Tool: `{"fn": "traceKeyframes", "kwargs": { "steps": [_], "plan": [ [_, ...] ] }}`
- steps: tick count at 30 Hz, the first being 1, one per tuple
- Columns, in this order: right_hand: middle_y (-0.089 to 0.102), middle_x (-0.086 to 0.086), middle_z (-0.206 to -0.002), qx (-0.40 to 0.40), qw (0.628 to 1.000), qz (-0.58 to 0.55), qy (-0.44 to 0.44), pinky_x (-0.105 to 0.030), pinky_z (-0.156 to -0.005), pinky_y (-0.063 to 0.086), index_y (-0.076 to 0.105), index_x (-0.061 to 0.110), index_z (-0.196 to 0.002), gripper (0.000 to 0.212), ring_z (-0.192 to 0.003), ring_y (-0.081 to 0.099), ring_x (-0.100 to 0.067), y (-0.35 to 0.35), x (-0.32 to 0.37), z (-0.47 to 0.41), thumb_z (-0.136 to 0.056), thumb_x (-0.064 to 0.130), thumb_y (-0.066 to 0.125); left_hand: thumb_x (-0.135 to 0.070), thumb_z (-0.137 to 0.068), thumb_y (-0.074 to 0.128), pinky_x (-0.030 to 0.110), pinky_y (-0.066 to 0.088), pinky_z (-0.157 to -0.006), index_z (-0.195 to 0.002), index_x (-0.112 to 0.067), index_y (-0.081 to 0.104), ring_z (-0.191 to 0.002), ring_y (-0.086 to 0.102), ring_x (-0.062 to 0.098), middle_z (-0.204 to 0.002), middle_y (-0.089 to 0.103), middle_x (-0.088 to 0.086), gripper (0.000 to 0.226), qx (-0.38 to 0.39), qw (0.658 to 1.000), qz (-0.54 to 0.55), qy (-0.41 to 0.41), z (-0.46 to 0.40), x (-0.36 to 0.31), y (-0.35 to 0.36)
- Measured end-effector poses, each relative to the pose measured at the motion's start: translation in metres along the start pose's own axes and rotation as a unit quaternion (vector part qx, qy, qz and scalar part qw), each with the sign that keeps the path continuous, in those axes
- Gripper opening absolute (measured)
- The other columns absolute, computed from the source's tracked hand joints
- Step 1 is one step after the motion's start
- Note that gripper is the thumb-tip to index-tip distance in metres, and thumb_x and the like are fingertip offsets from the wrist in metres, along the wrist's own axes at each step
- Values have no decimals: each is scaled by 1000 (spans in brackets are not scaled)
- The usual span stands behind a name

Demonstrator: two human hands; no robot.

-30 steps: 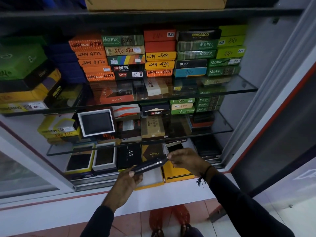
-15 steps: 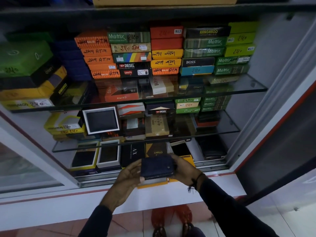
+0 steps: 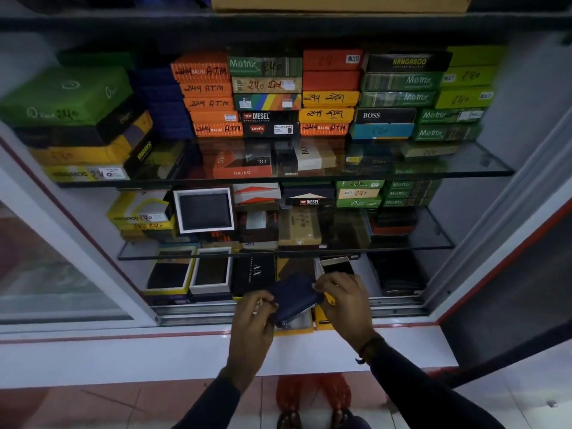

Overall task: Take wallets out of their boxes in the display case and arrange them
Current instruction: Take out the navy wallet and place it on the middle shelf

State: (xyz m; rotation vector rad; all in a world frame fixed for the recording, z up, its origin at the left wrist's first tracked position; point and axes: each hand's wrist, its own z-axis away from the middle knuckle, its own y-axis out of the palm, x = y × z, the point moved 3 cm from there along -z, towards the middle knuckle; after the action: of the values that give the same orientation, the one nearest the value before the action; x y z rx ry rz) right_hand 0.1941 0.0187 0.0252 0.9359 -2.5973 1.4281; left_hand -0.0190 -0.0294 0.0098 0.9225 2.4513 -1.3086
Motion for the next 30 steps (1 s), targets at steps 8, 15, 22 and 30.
{"fn": "traceKeyframes", "kwargs": {
  "steps": [8,15,22,30],
  "plan": [
    [73,0,-92,185,865,-300,356,-8,-65,53,75,10,-104,31,-73,65,0,22,-15,-8,-76,-2,75,-4,-78,80,22,58,-72,-102,-29,72,-87,72,9,-94,76,-8,35,52,909,257,-323,-3,27,8],
    [75,-3,-95,304,910,-22,280,-28,-80,59,75,12,-93,15,-90,71,-19,58,7,-6,-81,20,73,-16,-78,74,11,38,-54,-67,-10,76,-57,58,7,-62,68,-2,13,138,901,63,-406,-2,50,32],
    [71,-6,-109,306,902,-25,304,-28,-80,58,61,13,-113,34,-97,69,-23,78,22,-1,-82,21,72,-18,-82,69,21,45,-54,-92,-10,75,-80,69,20,-89,77,5,15,197,860,98,-461,2,64,48],
    [76,-4,-82,203,813,-212,503,-31,-71,59,76,11,-76,25,-79,70,-20,73,12,-3,-65,31,88,-3,-74,73,41,60,-74,-75,-25,69,-85,71,27,-89,77,8,23,144,866,135,-459,-5,60,6]
  ]
}}
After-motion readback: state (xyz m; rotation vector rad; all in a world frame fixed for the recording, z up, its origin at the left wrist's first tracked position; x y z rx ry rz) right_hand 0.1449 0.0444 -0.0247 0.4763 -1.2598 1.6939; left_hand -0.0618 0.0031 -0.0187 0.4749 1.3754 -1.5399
